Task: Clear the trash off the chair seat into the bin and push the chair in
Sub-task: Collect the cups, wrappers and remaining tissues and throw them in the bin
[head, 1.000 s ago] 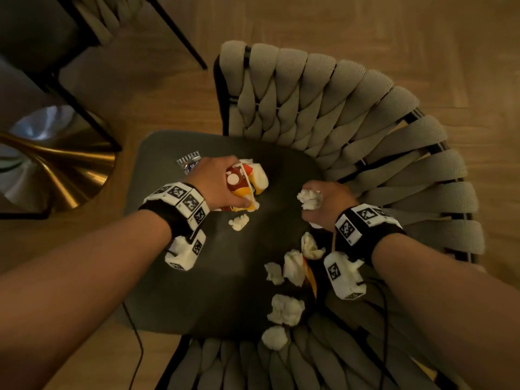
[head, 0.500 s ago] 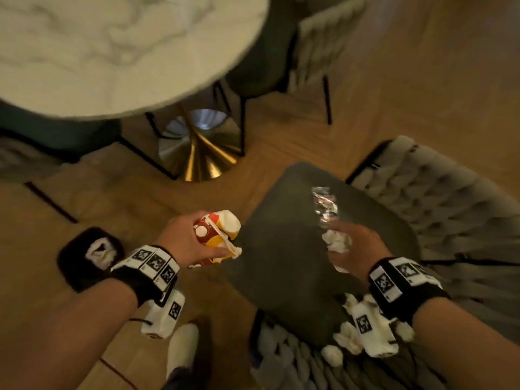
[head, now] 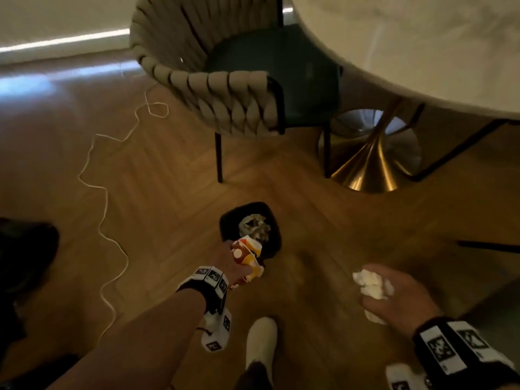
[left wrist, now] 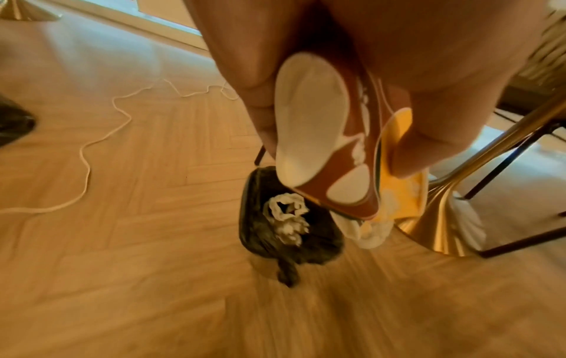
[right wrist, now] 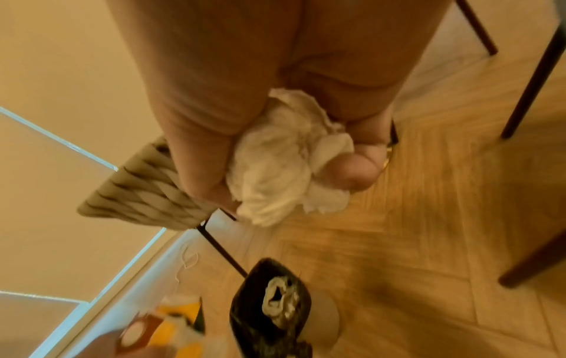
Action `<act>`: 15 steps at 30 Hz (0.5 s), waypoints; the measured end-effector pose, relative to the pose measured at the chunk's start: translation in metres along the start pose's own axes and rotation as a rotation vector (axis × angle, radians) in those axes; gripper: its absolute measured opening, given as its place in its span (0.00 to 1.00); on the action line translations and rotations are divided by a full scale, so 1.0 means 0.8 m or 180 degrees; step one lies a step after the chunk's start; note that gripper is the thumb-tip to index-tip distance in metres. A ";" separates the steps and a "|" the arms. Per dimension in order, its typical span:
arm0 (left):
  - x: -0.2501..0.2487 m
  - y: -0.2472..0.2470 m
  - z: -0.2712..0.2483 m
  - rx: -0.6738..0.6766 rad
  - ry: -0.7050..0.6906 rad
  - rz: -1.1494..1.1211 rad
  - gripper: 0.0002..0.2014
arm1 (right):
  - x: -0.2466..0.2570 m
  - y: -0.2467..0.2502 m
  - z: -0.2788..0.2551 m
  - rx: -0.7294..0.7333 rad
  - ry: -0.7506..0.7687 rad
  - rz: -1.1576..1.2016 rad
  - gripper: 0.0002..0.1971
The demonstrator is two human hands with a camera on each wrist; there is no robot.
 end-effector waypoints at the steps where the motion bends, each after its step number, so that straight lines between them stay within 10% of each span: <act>1: 0.016 0.003 0.037 0.0005 -0.0009 0.0130 0.37 | 0.011 -0.030 0.016 0.0097 0.0005 -0.0028 0.26; 9: 0.022 -0.048 0.264 -0.0043 -0.0458 0.0933 0.44 | -0.015 -0.167 0.098 0.0443 -0.0129 -0.0178 0.23; 15: 0.045 -0.088 0.272 0.0181 -0.0524 0.0799 0.54 | -0.009 -0.180 0.138 0.0377 -0.0368 -0.0410 0.22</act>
Point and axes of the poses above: each hand's wrist, its own z-axis towards the middle knuckle, its own y-axis out of the back of the hand, x = y × z, the point moved 6 cm from there along z, towards the middle knuckle, and after that the axes turned 3 degrees about z, right-handed, at the moved point
